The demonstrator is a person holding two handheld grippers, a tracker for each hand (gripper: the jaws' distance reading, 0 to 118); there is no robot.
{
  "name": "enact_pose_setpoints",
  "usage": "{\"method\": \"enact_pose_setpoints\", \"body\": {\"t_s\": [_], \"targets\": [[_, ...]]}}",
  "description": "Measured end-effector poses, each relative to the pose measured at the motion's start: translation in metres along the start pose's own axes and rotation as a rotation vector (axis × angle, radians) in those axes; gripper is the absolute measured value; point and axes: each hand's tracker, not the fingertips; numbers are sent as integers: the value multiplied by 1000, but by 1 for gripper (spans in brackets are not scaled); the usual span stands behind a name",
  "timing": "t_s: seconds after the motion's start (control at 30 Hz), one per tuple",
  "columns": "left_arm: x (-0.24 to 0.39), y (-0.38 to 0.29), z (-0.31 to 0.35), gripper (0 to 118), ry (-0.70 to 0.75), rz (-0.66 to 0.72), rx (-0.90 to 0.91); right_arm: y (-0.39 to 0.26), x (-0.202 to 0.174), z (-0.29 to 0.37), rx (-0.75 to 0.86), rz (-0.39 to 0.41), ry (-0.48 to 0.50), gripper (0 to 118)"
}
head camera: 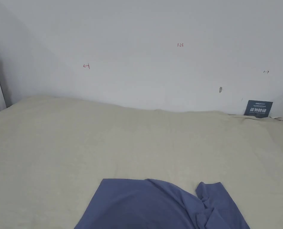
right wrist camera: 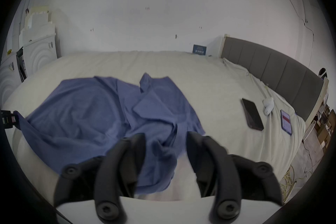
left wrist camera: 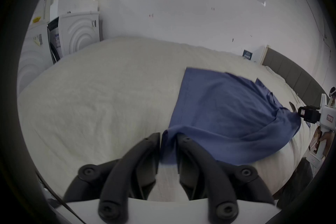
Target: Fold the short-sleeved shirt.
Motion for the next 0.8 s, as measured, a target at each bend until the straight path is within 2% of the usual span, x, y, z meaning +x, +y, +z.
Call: {"method": "enact_pose_setpoints", "body": {"t_s": [0.07,0.17,0.37,0.43,0.47,0.5,0.57,0.6,0.67,0.8], "targets": [[0,13,13,32,-2,-8,68,11,1,6,43,0,13,57],[3,30,28,56,6,-11,130,28,-4,14,86,-4,38,57],[20,57,53,56,23,-50,251,47,-24,21,176,-8,106,57],[26,62,59,52,18,-44,263,50,-33,22,181,4,109,53],[28,62,61,48,10,-51,275,51,-37,23,187,6,113,45],[29,62,60,39,8,-60,277,51,-40,24,199,0,122,35],[37,60,61,12,13,-85,287,53,-45,25,205,-4,131,14],[40,58,60,4,13,-100,285,52,-48,26,209,-9,133,10],[43,56,56,0,14,-114,277,52,-51,27,216,-14,138,1],[51,48,57,0,14,-109,290,50,-53,27,226,-18,134,1]]}}
